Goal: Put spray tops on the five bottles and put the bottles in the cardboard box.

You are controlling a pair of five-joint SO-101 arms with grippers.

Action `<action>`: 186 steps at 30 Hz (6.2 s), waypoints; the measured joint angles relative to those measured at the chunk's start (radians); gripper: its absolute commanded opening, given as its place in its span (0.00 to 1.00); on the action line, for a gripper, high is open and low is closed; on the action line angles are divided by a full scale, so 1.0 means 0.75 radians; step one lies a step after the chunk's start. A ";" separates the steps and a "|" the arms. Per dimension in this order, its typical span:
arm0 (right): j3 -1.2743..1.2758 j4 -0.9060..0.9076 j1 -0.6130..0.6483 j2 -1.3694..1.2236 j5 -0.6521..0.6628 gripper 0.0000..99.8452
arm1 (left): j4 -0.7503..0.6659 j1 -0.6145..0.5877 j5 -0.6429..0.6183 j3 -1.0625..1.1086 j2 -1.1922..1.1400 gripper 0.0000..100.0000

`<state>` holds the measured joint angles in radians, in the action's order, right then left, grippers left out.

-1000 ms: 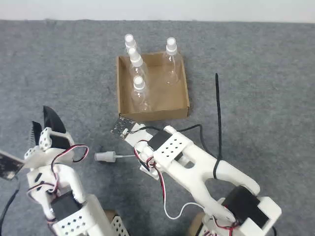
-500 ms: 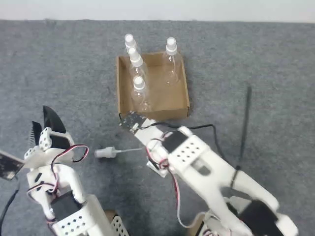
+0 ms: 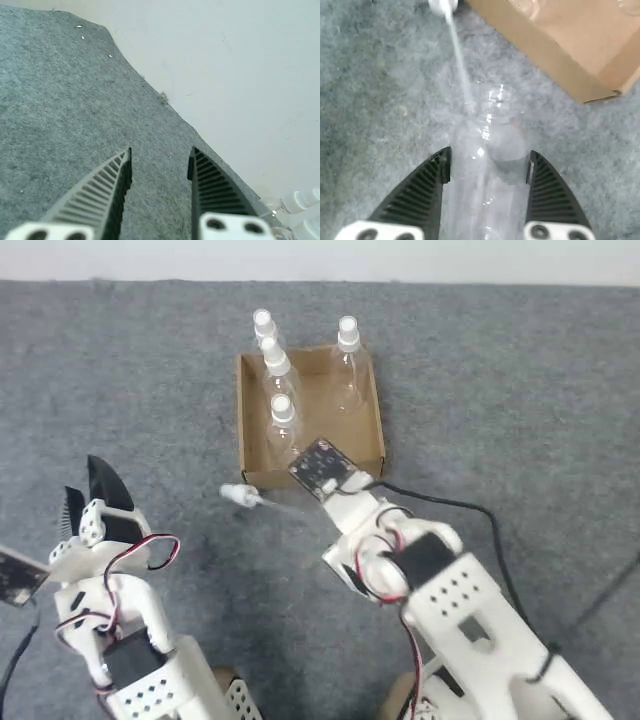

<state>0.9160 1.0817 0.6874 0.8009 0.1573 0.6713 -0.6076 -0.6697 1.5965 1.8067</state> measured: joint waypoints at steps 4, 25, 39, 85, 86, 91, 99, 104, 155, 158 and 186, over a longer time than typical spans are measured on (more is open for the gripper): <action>0.078 -0.035 0.000 0.141 0.000 0.11 | 0.000 0.000 0.031 0.000 0.000 0.17; 0.245 -0.180 -0.043 0.352 0.000 0.11 | 0.452 0.119 0.454 -0.155 0.000 0.17; 0.245 -0.254 -0.192 0.354 -0.074 0.11 | 0.669 0.405 0.706 -0.313 -0.033 0.17; 0.245 -0.254 -0.192 0.354 -0.074 0.11 | 0.604 0.626 0.139 -1.123 -2.175 0.26; 0.245 -0.254 -0.192 0.354 -0.074 0.11 | 0.597 0.626 0.127 -1.137 -2.201 0.26; 0.245 -0.254 -0.192 0.354 -0.074 0.11 | 0.505 0.626 0.055 -1.189 -2.340 0.26; 0.245 -0.254 -0.192 0.354 -0.074 0.11 | 0.493 0.634 -0.106 -1.299 -2.539 0.26; 0.245 -0.254 -0.192 0.354 -0.074 0.11 | 0.493 0.634 -0.137 -1.332 -2.584 0.26; 0.245 -0.254 -0.192 0.354 -0.074 0.11 | 0.655 0.790 -0.098 -1.172 -2.207 0.01; 0.245 -0.254 -0.192 0.354 -0.074 0.11 | 0.593 0.747 -0.098 -1.070 -2.068 0.01; 0.331 -0.315 -0.117 0.362 -0.006 0.11 | 0.579 0.575 -0.184 -0.736 -1.064 0.01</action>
<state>1.1646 0.8454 0.5999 1.0725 0.1527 1.1055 -0.1765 -0.8078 1.0441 1.0088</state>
